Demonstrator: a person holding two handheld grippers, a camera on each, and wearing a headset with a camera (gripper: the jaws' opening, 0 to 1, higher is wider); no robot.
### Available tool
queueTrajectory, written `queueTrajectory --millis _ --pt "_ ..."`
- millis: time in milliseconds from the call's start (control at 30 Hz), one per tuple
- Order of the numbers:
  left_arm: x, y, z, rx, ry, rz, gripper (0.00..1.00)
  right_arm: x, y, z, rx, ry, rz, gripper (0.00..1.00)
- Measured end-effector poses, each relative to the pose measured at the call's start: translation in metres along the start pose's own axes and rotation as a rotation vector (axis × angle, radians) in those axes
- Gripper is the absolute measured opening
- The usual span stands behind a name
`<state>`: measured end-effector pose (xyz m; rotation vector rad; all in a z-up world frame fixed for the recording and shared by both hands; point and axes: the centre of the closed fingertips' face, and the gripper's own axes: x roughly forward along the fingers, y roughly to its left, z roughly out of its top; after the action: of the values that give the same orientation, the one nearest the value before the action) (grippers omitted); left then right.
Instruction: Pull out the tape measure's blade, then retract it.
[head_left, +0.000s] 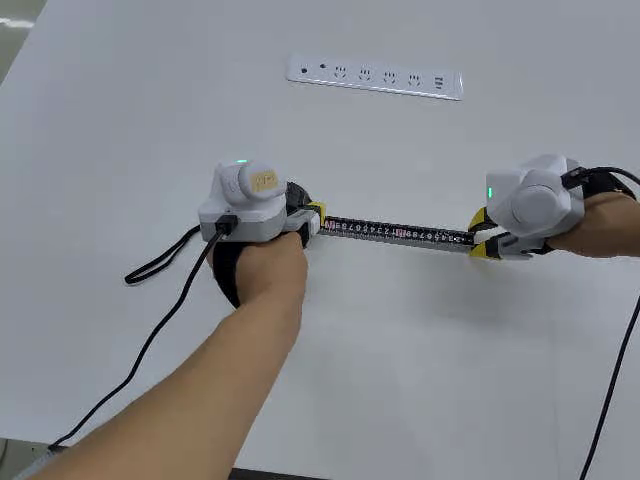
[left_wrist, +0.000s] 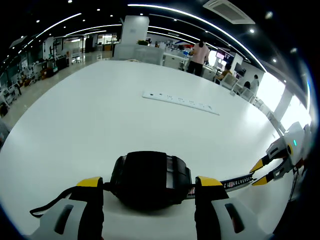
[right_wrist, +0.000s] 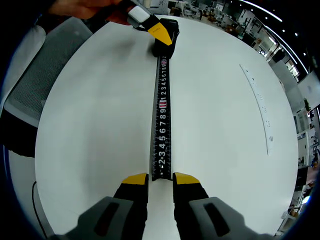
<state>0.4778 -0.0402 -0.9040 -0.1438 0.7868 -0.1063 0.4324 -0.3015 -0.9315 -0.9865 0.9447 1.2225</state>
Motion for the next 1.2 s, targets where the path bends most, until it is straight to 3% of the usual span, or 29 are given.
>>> queueTrajectory --millis 500,1200 --pt "0.0014 0.0020 0.0000 0.001 -0.005 0.005 0.69 0.0048 -0.0001 -0.0009 -0.011 0.018 0.054 0.16" --pt "0.0013 -0.0018 -0.0016 0.007 -0.028 -0.005 0.64 0.0047 0.0015 -0.0012 -0.041 0.030 0.074 0.14"
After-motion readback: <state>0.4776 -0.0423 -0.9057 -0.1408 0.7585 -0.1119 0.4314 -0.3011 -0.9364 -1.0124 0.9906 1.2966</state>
